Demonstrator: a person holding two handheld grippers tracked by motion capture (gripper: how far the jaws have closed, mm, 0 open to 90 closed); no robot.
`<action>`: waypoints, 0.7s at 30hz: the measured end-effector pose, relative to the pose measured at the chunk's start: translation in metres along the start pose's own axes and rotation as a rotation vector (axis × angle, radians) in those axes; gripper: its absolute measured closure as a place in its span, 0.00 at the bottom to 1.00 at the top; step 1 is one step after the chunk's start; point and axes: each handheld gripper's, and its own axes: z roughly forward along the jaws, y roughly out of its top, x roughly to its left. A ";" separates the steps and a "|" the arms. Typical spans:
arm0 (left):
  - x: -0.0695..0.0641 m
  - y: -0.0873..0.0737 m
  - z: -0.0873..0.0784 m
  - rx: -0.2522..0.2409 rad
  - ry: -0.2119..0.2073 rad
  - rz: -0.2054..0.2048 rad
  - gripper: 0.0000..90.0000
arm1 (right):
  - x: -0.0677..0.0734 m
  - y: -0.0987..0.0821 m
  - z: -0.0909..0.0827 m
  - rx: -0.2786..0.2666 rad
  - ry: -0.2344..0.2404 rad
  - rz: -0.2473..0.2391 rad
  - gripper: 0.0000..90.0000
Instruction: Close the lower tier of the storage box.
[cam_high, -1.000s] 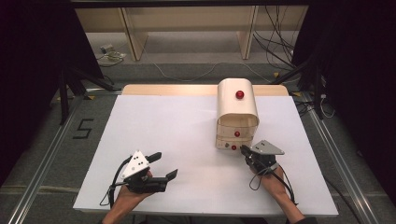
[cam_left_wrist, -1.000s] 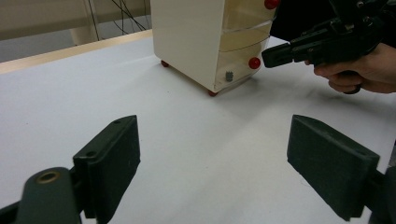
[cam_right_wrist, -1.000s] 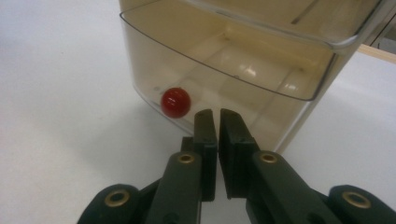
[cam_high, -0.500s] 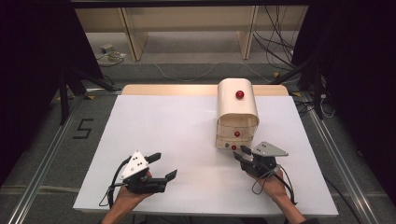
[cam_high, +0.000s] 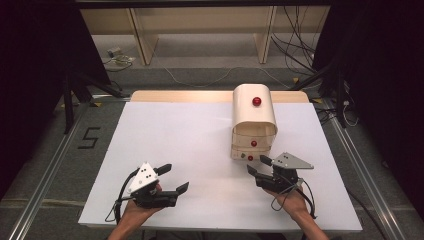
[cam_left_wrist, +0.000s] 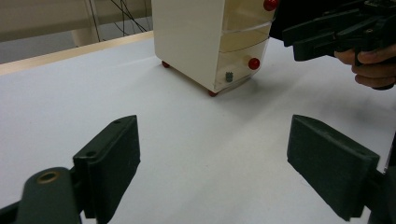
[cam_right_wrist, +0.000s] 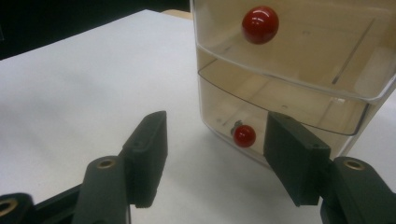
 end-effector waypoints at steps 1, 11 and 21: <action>0.000 0.000 0.000 0.000 0.000 0.000 0.19 | 0.001 0.000 -0.001 -0.002 -0.001 0.003 0.45; 0.000 0.000 0.000 -0.001 0.001 -0.001 0.19 | 0.003 0.002 -0.003 -0.009 0.010 0.003 0.41; 0.000 0.000 -0.001 -0.001 0.000 -0.003 0.19 | 0.005 0.002 -0.005 -0.006 0.008 0.010 0.33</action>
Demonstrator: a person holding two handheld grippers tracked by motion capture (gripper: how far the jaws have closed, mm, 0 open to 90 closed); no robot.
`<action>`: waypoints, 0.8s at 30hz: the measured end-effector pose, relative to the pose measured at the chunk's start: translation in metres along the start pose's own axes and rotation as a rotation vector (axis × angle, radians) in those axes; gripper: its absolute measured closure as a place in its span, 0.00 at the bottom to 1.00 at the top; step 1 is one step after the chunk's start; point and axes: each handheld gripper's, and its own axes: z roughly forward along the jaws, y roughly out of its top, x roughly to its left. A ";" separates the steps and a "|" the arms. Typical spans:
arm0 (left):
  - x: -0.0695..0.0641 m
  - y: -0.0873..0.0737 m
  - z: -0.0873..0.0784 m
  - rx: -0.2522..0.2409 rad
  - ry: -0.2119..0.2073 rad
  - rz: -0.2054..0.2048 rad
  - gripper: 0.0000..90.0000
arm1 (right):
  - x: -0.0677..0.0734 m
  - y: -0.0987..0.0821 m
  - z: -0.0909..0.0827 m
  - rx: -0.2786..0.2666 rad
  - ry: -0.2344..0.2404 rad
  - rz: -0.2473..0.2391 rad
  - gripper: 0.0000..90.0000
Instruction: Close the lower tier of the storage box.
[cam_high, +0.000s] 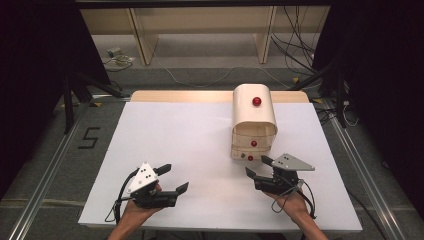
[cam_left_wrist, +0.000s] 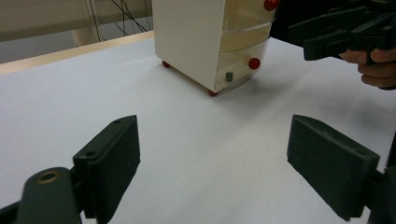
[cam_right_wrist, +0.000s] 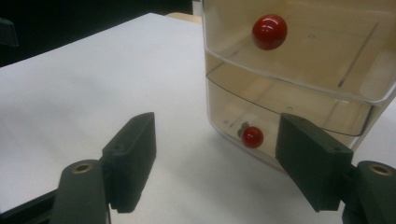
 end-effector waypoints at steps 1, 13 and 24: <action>0.000 0.000 0.000 0.000 0.000 0.000 0.19 | 0.000 0.000 0.000 -0.001 0.001 0.000 0.32; 0.000 0.000 -0.001 -0.002 0.000 -0.001 0.19 | 0.003 0.000 -0.007 -0.019 -0.004 0.002 0.24; 0.000 0.000 -0.002 -0.004 0.002 0.001 0.19 | 0.006 -0.001 -0.016 -0.055 0.008 0.001 0.24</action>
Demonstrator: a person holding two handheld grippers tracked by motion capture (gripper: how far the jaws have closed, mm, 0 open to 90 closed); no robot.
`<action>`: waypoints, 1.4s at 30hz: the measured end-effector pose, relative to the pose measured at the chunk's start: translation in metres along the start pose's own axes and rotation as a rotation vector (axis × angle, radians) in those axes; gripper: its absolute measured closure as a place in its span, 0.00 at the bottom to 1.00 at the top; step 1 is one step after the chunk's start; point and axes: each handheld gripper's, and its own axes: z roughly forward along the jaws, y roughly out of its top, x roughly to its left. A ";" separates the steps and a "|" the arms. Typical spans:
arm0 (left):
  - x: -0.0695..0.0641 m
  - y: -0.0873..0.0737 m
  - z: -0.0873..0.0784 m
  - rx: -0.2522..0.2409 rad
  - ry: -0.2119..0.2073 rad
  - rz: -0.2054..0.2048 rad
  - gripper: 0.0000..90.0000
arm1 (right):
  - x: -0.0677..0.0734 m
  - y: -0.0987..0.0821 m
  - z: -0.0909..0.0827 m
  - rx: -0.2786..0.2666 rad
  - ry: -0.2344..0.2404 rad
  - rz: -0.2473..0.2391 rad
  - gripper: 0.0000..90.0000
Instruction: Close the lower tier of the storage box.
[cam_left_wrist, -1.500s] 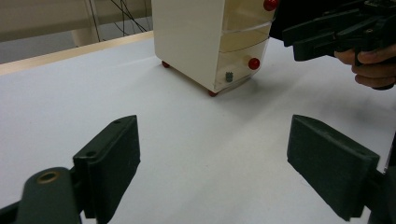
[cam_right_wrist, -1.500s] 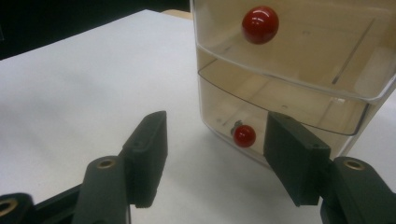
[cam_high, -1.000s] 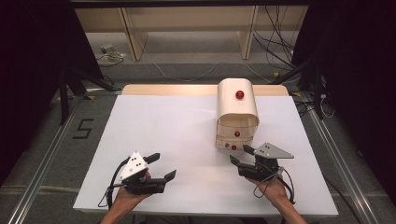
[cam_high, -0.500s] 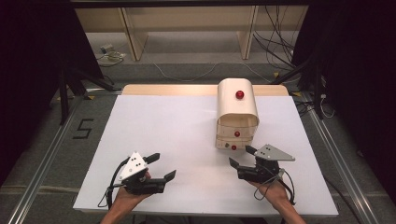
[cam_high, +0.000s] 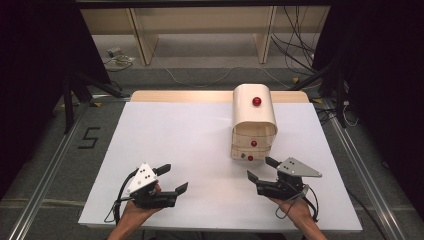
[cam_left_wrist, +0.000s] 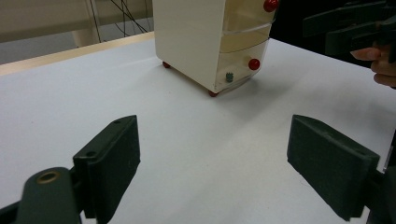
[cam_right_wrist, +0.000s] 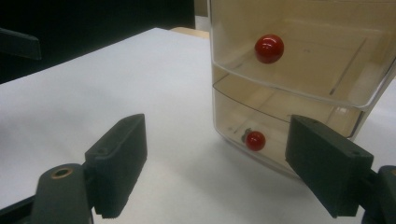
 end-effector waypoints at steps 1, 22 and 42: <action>0.000 0.000 0.000 0.000 0.000 0.000 0.19 | 0.000 0.000 0.000 -0.002 0.003 -0.001 0.24; 0.000 0.000 -0.001 -0.004 -0.005 0.002 0.19 | 0.002 -0.003 -0.010 -0.011 0.010 -0.007 0.23; -0.001 0.000 -0.004 -0.009 -0.006 0.002 0.19 | 0.003 -0.009 -0.020 -0.021 0.007 -0.006 0.23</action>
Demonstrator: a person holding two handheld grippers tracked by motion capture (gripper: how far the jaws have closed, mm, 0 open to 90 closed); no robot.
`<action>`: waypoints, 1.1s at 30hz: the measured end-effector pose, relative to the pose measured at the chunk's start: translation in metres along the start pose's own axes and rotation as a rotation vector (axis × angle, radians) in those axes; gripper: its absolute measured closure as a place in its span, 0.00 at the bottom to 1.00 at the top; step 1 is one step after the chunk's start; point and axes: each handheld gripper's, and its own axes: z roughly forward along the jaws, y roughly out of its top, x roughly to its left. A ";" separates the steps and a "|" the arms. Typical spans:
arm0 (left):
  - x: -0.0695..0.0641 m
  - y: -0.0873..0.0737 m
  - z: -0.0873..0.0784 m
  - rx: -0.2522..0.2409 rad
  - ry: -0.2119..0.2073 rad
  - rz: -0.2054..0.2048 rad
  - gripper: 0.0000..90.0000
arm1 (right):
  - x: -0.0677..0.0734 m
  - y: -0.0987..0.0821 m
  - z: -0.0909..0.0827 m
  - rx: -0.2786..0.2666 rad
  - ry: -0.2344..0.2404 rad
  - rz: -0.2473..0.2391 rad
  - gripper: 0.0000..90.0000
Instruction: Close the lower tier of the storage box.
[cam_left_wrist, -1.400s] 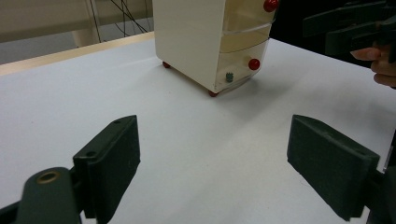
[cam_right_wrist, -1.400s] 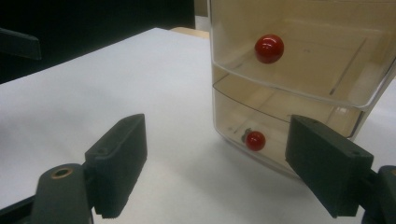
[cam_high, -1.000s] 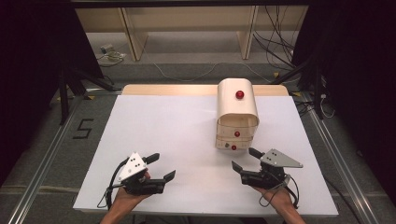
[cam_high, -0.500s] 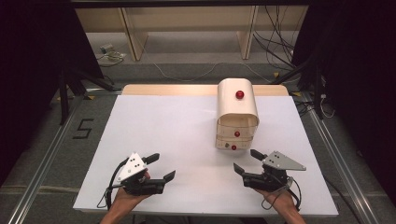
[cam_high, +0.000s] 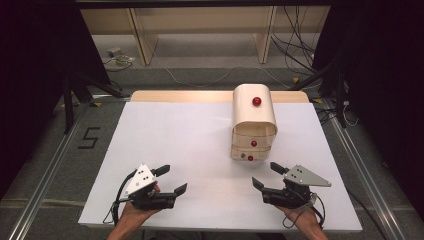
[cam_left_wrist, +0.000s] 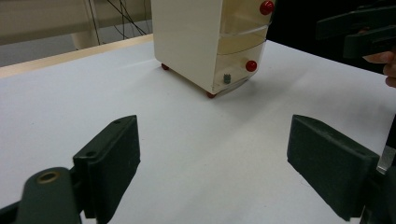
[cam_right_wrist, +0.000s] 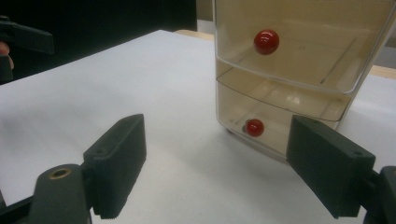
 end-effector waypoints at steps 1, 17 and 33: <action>0.000 0.000 0.000 0.000 0.000 -0.003 0.19 | 0.000 0.000 -0.001 0.003 0.000 -0.004 0.23; -0.001 -0.001 -0.004 0.000 0.001 -0.002 0.19 | 0.004 -0.006 -0.009 0.021 -0.016 -0.011 0.22; -0.001 -0.002 -0.006 0.000 0.003 -0.005 0.19 | 0.003 -0.009 -0.016 0.023 -0.018 -0.004 0.22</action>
